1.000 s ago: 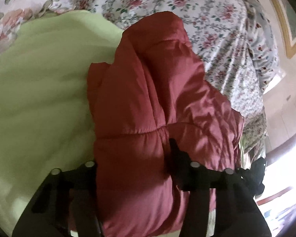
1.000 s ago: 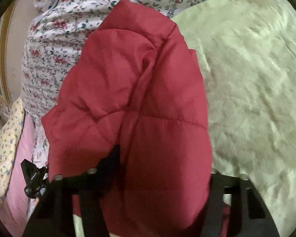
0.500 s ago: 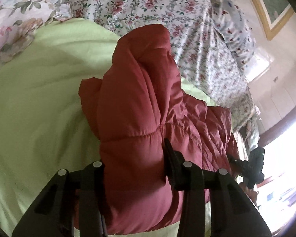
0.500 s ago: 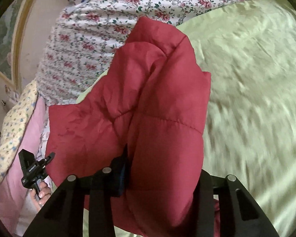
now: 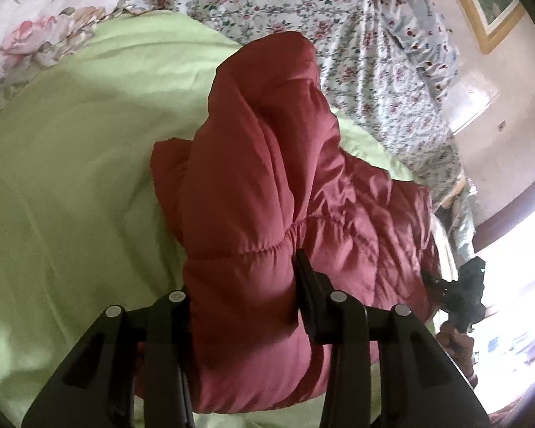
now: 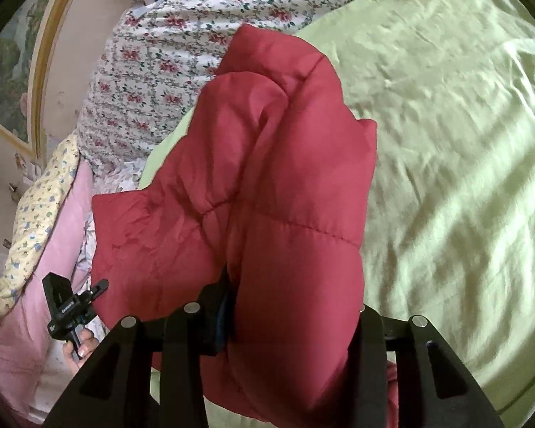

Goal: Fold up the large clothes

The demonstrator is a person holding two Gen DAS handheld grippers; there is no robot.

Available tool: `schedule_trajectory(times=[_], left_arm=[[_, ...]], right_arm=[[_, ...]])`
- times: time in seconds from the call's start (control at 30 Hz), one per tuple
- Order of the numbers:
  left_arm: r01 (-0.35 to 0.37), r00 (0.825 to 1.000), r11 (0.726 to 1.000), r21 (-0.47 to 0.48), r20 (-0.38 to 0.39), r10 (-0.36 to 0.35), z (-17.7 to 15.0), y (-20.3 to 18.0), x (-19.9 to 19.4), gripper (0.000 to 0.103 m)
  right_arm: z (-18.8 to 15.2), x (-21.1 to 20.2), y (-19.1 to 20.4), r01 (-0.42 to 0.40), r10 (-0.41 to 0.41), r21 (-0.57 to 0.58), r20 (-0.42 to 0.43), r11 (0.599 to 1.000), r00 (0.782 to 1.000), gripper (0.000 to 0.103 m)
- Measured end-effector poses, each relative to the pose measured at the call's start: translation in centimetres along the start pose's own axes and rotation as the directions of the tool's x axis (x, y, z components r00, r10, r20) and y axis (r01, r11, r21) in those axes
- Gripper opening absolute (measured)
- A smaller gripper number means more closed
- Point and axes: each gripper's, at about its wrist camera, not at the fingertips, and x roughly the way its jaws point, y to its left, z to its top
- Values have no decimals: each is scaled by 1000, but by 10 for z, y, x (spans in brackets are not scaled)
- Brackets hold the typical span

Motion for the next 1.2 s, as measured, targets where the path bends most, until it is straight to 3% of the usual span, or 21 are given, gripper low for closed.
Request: schedule_trajectory(times=[0.23,0.47,0.6,0.67,0.8,0.97,1.1,1.2], left_arm=[[-109,994,993,45,32,108,-4,-7,13,45],[-114,993,994,1,27,114,-8,2,19,53],[-189,981,982,-1,33,189,-7,0,13,78],[-213,976,977,10,54,212,-6,-3,7,78],[-273,958,961,49,103,267,-5,-13,-3,78],[-326,935,943,67,172,310,0,-23,-15,82],[-290,947,954,78,165,274,9,-25,-11,82],[-280,954,955,100,142,265,17,-32,3,82]], right_arm=[[-2,11,-3,34,-34,-2,15,999,999,53],[-5,12,-3,49,-49,-10,20,999,999,58],[-4,10,-2,65,-64,-8,13,998,998,63],[-3,9,1,77,-77,-15,12,997,997,67],[-1,2,5,149,-148,-36,36,988,988,84],[4,-11,11,224,-217,-66,103,972,971,91],[11,-16,23,279,-261,-103,160,955,952,95],[19,-9,32,289,-266,-134,166,948,949,97]])
